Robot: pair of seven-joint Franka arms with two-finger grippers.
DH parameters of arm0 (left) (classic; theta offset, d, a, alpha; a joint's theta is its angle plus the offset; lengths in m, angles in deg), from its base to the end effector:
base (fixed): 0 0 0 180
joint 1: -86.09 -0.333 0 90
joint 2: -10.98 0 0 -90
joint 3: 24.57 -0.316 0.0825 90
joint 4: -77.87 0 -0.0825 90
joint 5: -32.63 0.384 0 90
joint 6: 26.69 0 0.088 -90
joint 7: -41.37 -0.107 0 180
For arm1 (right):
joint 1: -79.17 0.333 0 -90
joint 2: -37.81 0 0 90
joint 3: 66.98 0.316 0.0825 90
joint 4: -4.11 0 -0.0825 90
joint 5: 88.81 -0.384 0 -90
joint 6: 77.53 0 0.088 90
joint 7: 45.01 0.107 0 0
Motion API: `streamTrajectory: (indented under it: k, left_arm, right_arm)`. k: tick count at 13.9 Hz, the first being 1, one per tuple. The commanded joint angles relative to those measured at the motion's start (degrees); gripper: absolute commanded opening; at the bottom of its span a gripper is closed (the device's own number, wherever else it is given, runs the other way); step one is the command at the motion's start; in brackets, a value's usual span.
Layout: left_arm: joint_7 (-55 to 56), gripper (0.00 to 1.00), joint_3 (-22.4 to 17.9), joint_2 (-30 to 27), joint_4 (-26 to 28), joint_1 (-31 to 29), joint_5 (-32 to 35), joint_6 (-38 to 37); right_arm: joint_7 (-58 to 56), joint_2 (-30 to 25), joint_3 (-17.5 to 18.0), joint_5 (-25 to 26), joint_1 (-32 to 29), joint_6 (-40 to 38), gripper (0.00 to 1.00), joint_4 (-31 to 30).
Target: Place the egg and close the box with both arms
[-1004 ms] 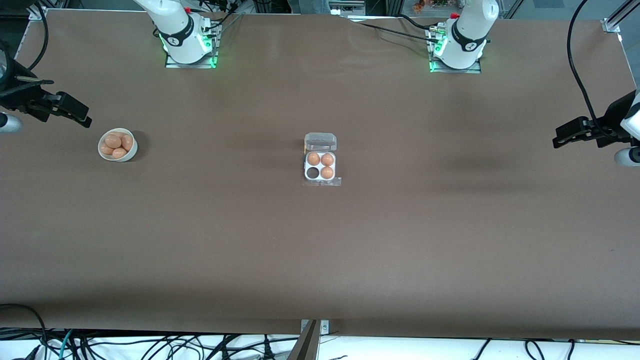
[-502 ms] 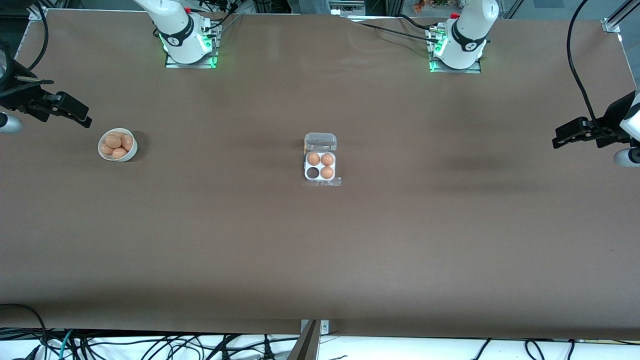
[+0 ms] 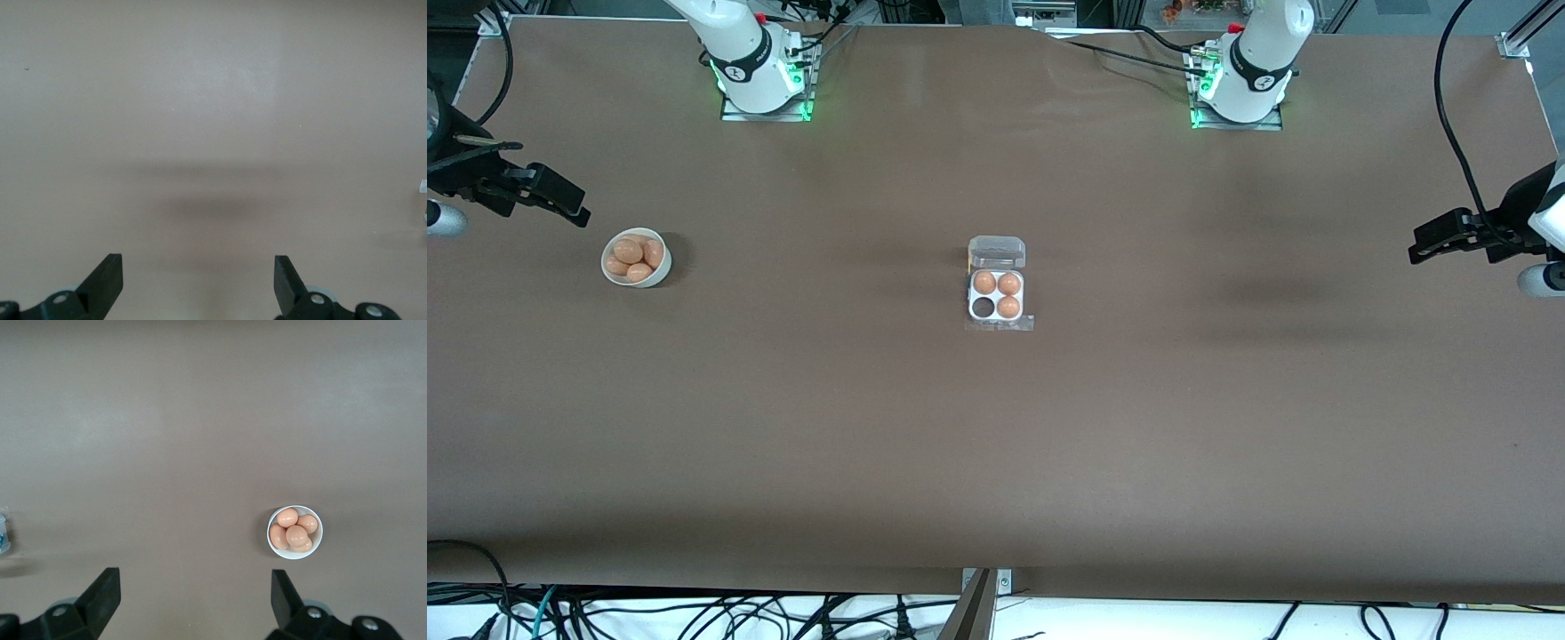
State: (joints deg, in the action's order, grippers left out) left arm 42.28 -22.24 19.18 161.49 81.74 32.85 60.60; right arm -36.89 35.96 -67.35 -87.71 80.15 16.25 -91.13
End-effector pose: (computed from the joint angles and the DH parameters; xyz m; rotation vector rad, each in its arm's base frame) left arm 0.5920 0.0230 0.5907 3.1354 0.0805 -0.1238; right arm 0.5492 0.0039 0.6048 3.1166 -0.2027 0.0129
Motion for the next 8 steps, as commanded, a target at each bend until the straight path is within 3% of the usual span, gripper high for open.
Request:
streamTrajectory:
  k: [1, 8]
  left_arm:
    - [-1.00, 1.00, 0.22, 0.68, -1.18, 0.14, 1.01, -1.07]
    - [-1.00, 1.00, 0.22, 0.77, -1.18, 0.14, 0.92, -1.07]
  right_arm:
    - [-0.39, -0.53, 0.28, -0.57, -0.45, -0.61, 1.00, -0.12]
    - [-2.66, 3.06, 0.11, 1.70, -0.72, -0.70, 1.00, -0.03]
